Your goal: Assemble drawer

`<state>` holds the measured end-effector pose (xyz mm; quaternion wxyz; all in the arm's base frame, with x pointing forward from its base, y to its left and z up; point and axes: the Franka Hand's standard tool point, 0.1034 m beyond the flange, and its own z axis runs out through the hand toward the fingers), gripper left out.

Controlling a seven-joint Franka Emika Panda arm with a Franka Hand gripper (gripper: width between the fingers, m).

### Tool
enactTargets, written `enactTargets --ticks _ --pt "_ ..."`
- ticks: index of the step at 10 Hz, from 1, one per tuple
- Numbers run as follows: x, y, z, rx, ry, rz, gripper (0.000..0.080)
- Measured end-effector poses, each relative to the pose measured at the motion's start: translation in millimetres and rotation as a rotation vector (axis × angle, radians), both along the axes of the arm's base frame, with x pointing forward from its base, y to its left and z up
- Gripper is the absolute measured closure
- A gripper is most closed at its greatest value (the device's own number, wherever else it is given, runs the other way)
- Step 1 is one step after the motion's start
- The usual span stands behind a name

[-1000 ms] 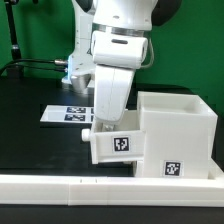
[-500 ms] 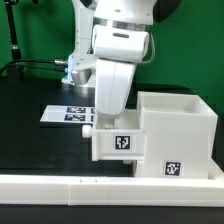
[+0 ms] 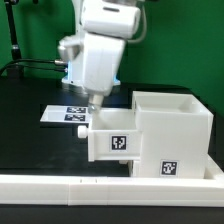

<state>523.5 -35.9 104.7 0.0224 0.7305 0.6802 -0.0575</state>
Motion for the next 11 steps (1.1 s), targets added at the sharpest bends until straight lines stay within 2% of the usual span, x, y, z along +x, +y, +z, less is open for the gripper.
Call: enactTargets --ticks 2,5,6,7,8,11 --pt "-6.2 -29.2 3.0 0.001 0.016 0.046 0.0151" --pt "-7.5 -31.2 -1.3 0.015 0.02 0.057 0.0151" --pt "-11.6 -41.6 -13.5 0.064 0.029 0.124 0.0151" --pt "-13.0 -52.7 -22.5 0.132 0.038 0.132 0.0151" --pt "-9.0 -59.1 -29.4 0.159 0.045 0.158 0.0151" --pt "2.6 -75.1 -46.6 0.277 0.094 0.181 0.0151"
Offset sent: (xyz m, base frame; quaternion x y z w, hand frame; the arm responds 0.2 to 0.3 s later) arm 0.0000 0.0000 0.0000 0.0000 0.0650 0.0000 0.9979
